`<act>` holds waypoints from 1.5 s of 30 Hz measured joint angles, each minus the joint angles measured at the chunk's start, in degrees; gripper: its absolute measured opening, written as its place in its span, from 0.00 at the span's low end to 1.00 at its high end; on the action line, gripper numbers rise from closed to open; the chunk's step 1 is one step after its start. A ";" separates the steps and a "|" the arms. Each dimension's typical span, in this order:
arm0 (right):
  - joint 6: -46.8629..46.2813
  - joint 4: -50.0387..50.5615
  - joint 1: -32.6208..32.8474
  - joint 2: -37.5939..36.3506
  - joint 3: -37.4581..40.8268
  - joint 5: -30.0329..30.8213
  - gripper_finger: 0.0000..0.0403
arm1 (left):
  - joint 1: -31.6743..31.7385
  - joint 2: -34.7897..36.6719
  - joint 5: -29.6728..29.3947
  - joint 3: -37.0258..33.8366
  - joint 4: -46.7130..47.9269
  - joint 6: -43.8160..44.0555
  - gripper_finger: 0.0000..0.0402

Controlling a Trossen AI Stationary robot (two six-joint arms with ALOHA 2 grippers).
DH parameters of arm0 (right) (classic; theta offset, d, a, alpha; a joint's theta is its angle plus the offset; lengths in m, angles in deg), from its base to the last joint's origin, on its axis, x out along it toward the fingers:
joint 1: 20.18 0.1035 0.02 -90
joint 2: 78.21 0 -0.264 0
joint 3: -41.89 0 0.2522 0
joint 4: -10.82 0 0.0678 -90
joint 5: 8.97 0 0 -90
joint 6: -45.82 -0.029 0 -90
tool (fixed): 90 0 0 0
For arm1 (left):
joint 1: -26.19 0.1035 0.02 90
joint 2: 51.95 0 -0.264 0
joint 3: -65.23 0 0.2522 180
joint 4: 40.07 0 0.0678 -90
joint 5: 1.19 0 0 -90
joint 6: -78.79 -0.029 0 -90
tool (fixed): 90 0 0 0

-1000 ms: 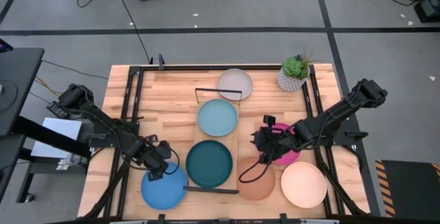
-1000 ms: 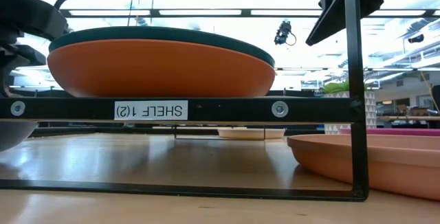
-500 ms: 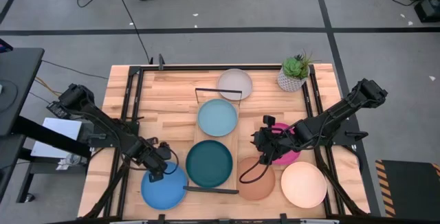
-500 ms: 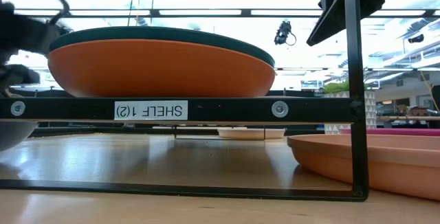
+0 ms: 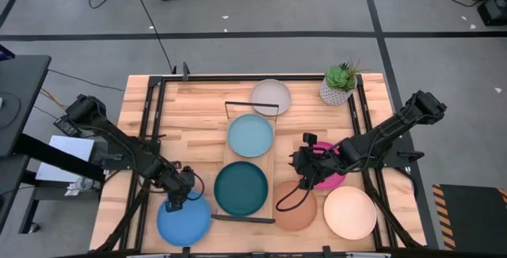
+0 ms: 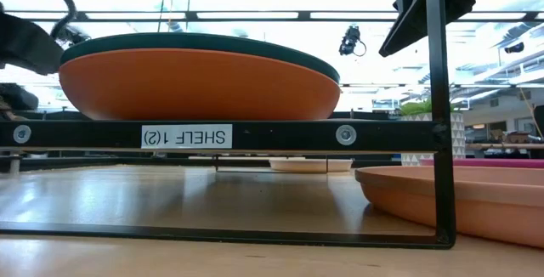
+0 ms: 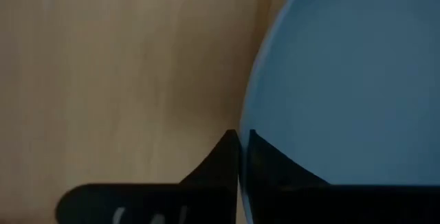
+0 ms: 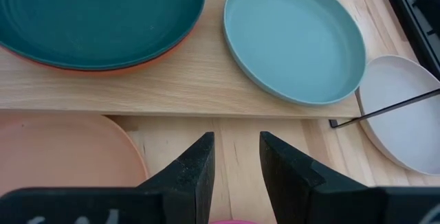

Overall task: Place and stack plates onto a shelf
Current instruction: Stack the blue plate on top of the dark blue plate on the shelf

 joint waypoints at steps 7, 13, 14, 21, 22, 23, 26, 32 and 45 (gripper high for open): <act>0.66 0.13 -0.03 0.00 0.00 -0.02 0.30 | 1.16 11.60 -2.99 5.09 17.58 1.67 0.04; 1.03 0.09 -0.62 0.00 0.00 -0.04 0.30 | 5.41 23.04 -4.70 10.53 25.49 5.81 0.04; 1.04 0.09 -0.70 0.00 0.00 -0.04 0.30 | 6.43 24.78 -5.72 11.28 25.78 6.81 0.04; 1.25 0.28 -0.90 0.00 0.00 -0.45 0.30 | 13.95 29.12 -17.59 12.92 21.59 15.49 0.04; 1.26 0.28 -0.90 0.00 0.00 -0.45 0.30 | 14.82 28.25 -17.96 12.91 20.09 15.65 0.04; 1.25 0.28 -0.90 0.00 0.00 -0.46 0.30 | 15.76 26.91 -18.03 12.91 18.01 15.64 0.04; 1.17 0.31 -0.90 0.00 0.00 -0.46 0.30 | 17.80 21.65 -15.05 12.91 9.92 13.95 0.04; 1.06 0.28 -0.90 0.00 0.00 -0.50 0.30 | 21.17 8.79 -6.02 12.91 -1.24 10.33 0.04; 1.04 0.46 -0.90 0.00 0.00 -0.63 0.30 | 24.76 0.50 -2.20 12.87 -8.11 2.50 0.10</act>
